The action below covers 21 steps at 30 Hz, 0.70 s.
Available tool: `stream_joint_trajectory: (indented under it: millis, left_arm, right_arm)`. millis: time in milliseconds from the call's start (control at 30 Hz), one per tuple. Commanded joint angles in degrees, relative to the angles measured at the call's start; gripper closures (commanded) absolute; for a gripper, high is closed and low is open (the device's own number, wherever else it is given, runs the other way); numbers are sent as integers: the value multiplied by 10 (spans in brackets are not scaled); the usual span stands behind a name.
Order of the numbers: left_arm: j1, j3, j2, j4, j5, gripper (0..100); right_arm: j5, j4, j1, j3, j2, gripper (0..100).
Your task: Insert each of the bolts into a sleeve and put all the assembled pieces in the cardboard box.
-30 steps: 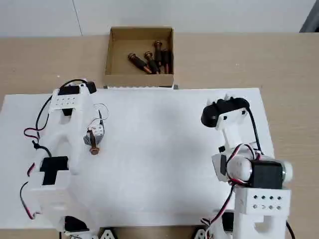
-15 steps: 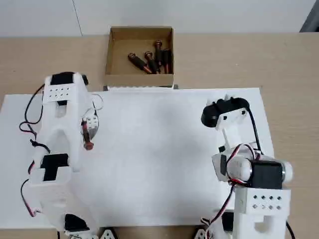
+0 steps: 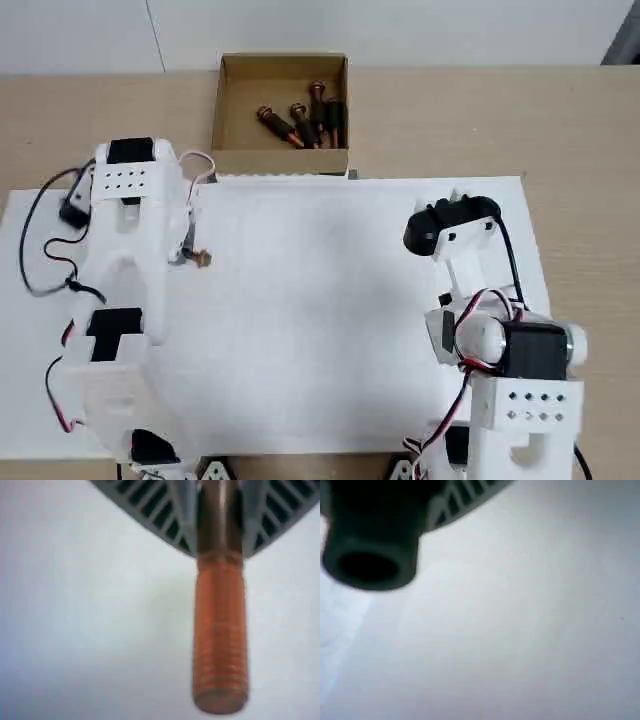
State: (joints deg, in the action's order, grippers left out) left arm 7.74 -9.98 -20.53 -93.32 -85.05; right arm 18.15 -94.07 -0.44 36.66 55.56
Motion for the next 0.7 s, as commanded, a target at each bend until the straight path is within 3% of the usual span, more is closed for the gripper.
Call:
stream_joint_trajectory:
  millis: [0,467,667]
  left_arm:
    - [1,-24,9,19,-64,994]
    - [1,-24,4,27,-62,988]
    - [-3,-24,9,27,-62,806]
  right_arm:
    - [-3,11,2,-3,3,995]
    - [-2,11,2,-3,3,995]
    - [-2,11,2,-3,6,995]
